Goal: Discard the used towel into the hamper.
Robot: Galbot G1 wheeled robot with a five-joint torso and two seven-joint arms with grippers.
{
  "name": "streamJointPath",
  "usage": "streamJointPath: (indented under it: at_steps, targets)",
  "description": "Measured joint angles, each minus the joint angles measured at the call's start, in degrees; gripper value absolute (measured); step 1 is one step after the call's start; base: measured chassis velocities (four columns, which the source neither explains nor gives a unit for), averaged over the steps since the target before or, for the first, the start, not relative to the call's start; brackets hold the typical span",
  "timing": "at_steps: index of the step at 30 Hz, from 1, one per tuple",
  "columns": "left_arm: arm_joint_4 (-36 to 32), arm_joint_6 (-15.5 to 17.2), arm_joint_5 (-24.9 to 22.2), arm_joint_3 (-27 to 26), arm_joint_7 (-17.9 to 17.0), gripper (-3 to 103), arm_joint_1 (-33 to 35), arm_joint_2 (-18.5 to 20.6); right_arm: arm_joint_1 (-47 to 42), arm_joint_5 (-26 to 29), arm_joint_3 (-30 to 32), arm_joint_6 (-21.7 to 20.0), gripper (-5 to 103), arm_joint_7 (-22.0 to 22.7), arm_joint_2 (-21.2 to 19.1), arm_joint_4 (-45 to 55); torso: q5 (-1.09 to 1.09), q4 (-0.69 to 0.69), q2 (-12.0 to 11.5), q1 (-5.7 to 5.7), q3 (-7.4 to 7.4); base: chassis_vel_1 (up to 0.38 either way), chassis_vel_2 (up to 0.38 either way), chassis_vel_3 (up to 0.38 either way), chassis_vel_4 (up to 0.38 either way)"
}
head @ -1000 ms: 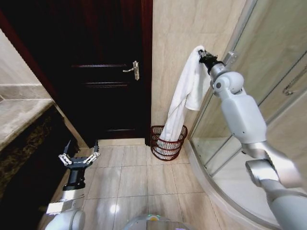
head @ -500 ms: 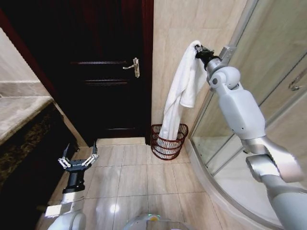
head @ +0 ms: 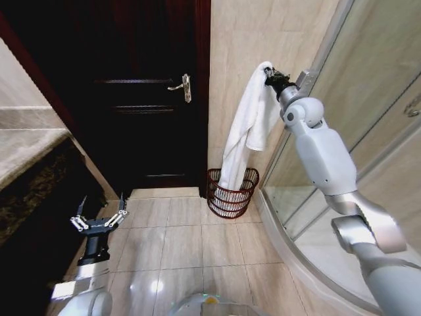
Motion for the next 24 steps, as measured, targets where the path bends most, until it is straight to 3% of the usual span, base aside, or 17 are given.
streamJointPath:
  at_steps: [10, 24]
  targets:
    - [0.8, 0.1, -0.1, -0.1, 0.0, 100, -0.5, 0.4, -0.6, -2.3, 0.9, 0.2, 3, -0.5, 2.8, -1.7, 0.00, 0.01, -2.3, -0.97, -1.37, 0.000, 0.000, 0.000, 0.000]
    - [0.0, 2.9, 1.4, 2.3, 0.3, 100, -2.7, 0.1, -2.1, -3.6, 2.4, 0.2, 3, -1.4, 3.2, -1.6, 0.01, 0.00, -5.6, -2.32, -3.32, 0.000, 0.000, 0.000, 0.000]
